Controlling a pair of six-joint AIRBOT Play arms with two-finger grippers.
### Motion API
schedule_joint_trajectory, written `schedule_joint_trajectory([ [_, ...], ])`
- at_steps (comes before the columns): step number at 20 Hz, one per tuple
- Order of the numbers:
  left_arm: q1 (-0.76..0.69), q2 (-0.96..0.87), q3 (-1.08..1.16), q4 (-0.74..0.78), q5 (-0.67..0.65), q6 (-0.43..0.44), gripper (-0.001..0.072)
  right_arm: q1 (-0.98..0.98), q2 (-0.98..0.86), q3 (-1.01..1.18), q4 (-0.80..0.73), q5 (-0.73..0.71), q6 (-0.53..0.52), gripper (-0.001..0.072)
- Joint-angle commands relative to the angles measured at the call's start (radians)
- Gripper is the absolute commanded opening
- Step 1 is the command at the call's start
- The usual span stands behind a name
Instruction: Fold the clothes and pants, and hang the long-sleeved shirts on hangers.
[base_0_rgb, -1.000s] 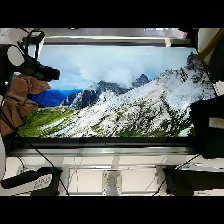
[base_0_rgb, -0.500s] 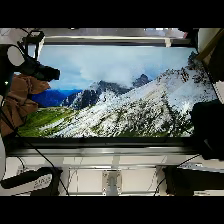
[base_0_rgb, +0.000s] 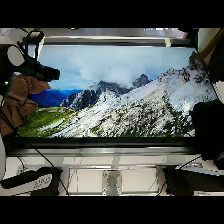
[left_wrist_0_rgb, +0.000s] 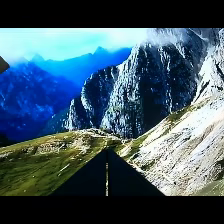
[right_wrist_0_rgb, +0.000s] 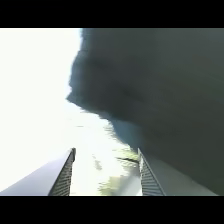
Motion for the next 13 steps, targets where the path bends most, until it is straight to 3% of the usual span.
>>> schedule_joint_trajectory([
  [1,0.000,0.000,0.000,0.001,-0.023,-0.014,0.0010,0.139,0.053,0.028,0.310,-0.044,0.011,0.0437],
  [8,0.000,0.000,0.000,0.001,-0.023,-0.014,0.0010,0.599,0.093,0.028,0.291,-0.072,0.000,0.0437],
  [13,0.000,0.000,0.000,0.001,-0.023,-0.014,0.0010,0.831,0.092,0.028,0.189,-0.072,-0.050,0.0437],
])
